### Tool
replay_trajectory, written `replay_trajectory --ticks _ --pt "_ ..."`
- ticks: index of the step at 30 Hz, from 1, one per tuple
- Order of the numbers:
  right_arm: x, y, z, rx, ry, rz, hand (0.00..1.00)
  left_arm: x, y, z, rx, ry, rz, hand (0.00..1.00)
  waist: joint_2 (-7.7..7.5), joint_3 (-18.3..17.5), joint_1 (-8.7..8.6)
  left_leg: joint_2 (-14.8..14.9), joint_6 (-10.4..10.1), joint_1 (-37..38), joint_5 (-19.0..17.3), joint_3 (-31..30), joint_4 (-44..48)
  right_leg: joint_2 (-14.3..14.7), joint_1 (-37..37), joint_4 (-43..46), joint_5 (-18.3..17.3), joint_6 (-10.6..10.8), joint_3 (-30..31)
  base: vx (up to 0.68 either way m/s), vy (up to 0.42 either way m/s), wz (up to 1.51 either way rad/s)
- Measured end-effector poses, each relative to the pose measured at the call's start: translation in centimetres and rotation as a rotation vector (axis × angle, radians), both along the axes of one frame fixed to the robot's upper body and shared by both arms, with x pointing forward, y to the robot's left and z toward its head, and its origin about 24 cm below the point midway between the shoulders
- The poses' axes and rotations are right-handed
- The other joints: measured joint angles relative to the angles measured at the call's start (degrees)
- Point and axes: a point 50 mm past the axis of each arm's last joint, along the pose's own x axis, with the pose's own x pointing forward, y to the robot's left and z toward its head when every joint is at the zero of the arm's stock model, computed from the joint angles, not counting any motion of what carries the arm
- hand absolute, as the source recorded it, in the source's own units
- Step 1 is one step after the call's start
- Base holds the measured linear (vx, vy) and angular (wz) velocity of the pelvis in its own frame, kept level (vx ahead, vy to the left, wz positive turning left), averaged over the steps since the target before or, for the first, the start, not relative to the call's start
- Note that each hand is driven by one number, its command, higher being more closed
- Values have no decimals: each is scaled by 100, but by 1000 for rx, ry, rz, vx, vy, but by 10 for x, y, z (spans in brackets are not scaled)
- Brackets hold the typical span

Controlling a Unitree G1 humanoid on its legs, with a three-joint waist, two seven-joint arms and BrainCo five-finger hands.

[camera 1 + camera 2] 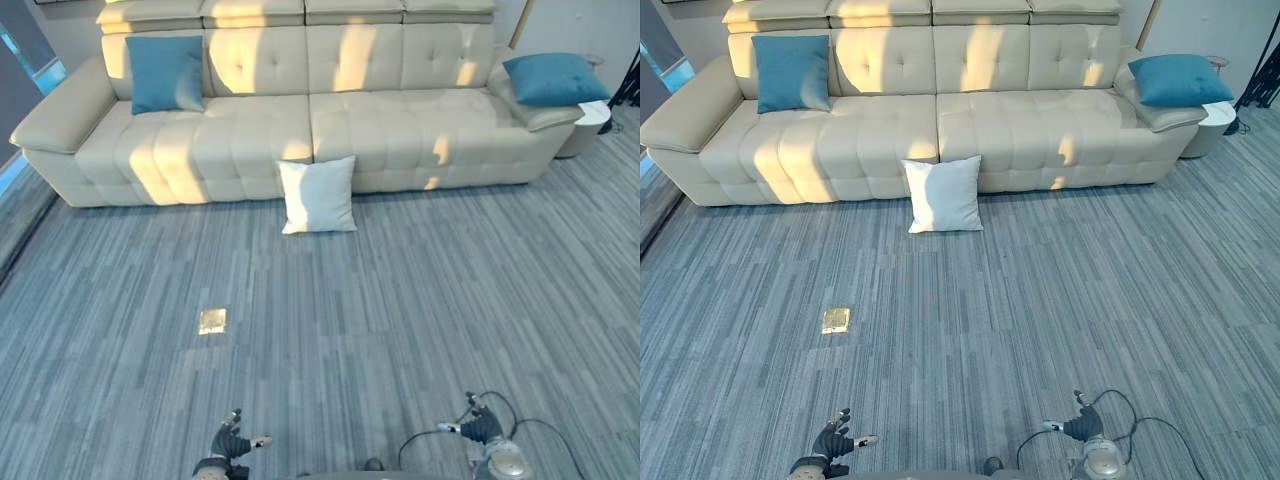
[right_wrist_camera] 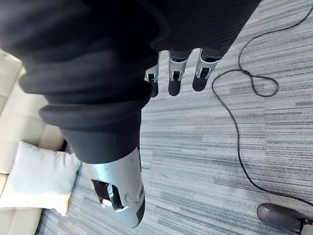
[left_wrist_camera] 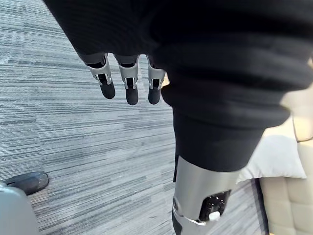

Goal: Pick up cushions and gather them together orderly.

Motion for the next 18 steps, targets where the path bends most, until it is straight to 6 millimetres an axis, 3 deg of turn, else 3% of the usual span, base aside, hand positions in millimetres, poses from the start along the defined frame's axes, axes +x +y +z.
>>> replay_trajectory --ticks 10,18 --pt "-1 -11 3 -13 -5 -25 0 -7 11 3 18 -9 38 0 0 0 -8 -2 -37 -22 25 -45 -97 2 -8 -79 10 12 -67 5 -1 1" --pt "5 -10 5 67 -56 -125 0 2 10 9 15 -54 38 0 1 5 1 -7 -36 -151 25 -112 -114 -1 -55 -176 6 15 -165 27 -3 6"
